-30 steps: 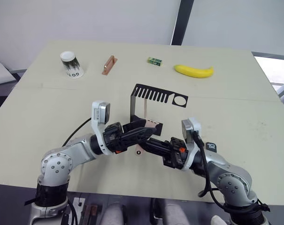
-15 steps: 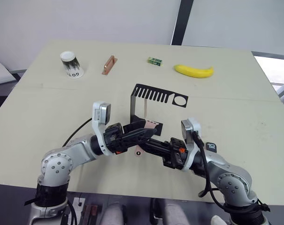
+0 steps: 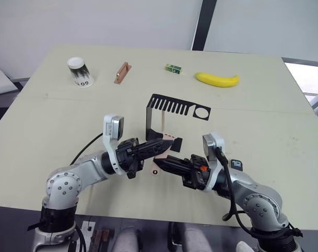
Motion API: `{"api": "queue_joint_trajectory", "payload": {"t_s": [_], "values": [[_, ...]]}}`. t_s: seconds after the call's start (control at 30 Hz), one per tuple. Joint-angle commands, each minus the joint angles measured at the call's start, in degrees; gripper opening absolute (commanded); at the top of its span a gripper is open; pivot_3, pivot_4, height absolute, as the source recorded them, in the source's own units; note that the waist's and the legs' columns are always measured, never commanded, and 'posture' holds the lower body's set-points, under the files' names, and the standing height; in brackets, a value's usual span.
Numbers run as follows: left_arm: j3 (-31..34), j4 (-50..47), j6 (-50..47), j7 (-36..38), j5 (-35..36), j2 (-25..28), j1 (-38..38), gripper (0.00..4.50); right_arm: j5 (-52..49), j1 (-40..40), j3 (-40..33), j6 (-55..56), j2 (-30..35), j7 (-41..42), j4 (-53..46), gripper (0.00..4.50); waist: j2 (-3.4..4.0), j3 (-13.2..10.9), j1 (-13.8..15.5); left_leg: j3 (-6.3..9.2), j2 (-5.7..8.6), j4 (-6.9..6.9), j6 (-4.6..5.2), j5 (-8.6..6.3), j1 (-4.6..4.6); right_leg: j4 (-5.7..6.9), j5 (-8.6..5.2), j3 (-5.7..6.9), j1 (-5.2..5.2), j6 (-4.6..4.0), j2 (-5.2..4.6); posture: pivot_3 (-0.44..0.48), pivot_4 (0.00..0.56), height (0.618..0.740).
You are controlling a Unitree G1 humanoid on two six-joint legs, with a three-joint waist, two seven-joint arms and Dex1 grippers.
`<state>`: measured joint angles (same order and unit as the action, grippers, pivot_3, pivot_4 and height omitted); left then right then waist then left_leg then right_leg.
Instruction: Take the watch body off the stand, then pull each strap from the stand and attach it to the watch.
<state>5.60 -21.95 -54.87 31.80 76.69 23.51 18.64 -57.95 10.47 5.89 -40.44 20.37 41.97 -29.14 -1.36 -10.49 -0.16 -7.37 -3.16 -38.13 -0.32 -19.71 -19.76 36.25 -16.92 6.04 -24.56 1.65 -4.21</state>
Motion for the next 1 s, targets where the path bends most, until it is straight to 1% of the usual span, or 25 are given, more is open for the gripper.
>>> {"api": "queue_joint_trajectory", "payload": {"t_s": [0.03,0.2,0.3,0.33,0.43,0.47,0.53,0.57,0.67,0.73,0.77,0.9,1.0], "values": [[0.31,-2.22,1.14,1.03,0.93,-0.08,-0.27,0.05,-1.19,0.1,-0.53,0.08,0.52,0.49,-2.62,0.0,0.0,0.0,0.0,0.0,0.0,0.0,0.0,0.0,0.0,0.0,0.0,0.0,0.0,0.0,0.0,0.0,0.15,0.74],[0.69,-2.74,1.86,1.88,0.31,0.13,-0.53,0.05,-0.09,0.13,-0.63,-0.53,2.15,-0.14,-2.3,0.0,0.0,0.0,0.0,0.0,0.0,0.0,0.0,0.0,-0.01,-0.01,0.0,0.0,0.0,0.0,0.0,0.0,0.15,0.74],[1.36,-3.25,2.47,2.89,-0.21,0.86,-0.45,0.0,0.9,-0.47,-1.92,0.04,4.71,0.56,-2.89,0.87,0.0,0.0,0.06,0.02,0.0,0.0,0.0,0.0,-0.02,-0.02,0.0,0.02,0.0,0.0,0.0,0.0,0.15,0.74],[1.59,-3.46,2.94,3.4,-0.66,1.23,-0.49,0.0,1.13,-0.9,-2.7,0.39,5.76,0.75,-3.25,1.26,0.0,0.0,0.08,0.02,0.0,0.0,0.0,0.0,-0.03,-0.04,0.0,0.02,0.0,0.0,0.0,0.0,0.15,0.74],[2.21,-3.9,3.82,4.92,-1.65,3.03,-0.76,0.0,1.58,-2.76,-5.59,0.9,9.21,1.12,-4.45,2.73,0.0,0.0,0.09,0.07,0.0,0.0,0.0,0.0,-0.09,-0.12,0.0,0.07,0.0,0.0,0.01,0.0,0.15,0.74],[2.5,-4.12,4.2,5.76,-2.47,4.1,-1.0,0.0,1.84,-3.86,-7.18,1.1,10.86,1.23,-4.99,3.26,0.0,0.0,0.11,0.09,0.0,0.01,0.0,0.0,-0.12,-0.13,0.0,0.1,-0.01,0.0,0.01,0.0,0.15,0.74],[2.91,-4.69,5.53,7.97,-5.4,6.67,-1.86,0.0,2.01,-6.85,-11.87,1.64,14.27,1.21,-5.9,4.17,0.0,0.0,0.16,0.15,0.0,0.0,0.0,0.0,-0.19,-0.18,0.0,0.14,-0.02,0.0,0.02,0.0,0.15,0.74],[2.77,-5.0,6.78,9.26,-7.59,7.85,-2.4,0.0,2.18,-8.21,-13.84,2.08,15.49,1.13,-6.2,4.42,0.0,0.0,0.2,0.18,0.0,0.0,0.0,0.0,-0.22,-0.21,0.01,0.16,-0.02,0.01,0.02,0.0,0.15,0.74],[2.2,-5.26,12.63,13.52,-16.15,11.33,-4.62,0.0,7.52,-14.3,-20.54,6.46,19.55,2.78,-6.28,4.42,0.01,0.0,0.34,0.22,0.01,-0.01,0.01,0.0,-0.34,-0.29,0.01,0.22,-0.06,0.02,0.03,0.0,0.15,0.74],[2.23,-4.05,18.19,15.19,-23.4,13.27,-6.27,0.0,15.37,-20.72,-26.29,15.07,20.31,4.81,-4.05,4.42,0.01,0.0,0.58,0.26,0.03,0.0,0.01,0.0,-0.36,-0.33,0.01,0.25,-0.07,0.02,0.06,0.0,0.15,0.74],[2.66,-3.22,20.04,15.61,-25.44,13.57,-6.93,0.0,18.01,-23.45,-28.71,18.63,20.11,5.83,-2.68,4.42,0.01,0.0,0.78,0.27,0.03,0.0,0.01,0.0,-0.38,-0.37,0.01,0.25,-0.07,0.03,0.07,0.0,0.15,0.74],[6.78,1.51,24.33,18.91,-29.86,16.43,-11.01,0.0,26.36,-34.82,-39.1,31.62,18.85,10.17,6.95,4.42,0.01,0.0,1.42,0.23,0.03,0.03,0.03,-0.01,-0.37,-0.42,0.02,0.23,-0.06,0.07,0.09,0.0,0.15,0.74],[9.68,5.29,27.8,21.15,-33.04,18.39,-14.13,0.0,29.56,-39.39,-44.81,38.49,17.65,10.94,13.5,4.42,0.02,-0.01,1.35,0.18,0.0,0.05,0.04,-0.02,-0.35,-0.42,0.02,0.19,-0.08,0.07,0.11,0.0,0.15,0.74]]}}
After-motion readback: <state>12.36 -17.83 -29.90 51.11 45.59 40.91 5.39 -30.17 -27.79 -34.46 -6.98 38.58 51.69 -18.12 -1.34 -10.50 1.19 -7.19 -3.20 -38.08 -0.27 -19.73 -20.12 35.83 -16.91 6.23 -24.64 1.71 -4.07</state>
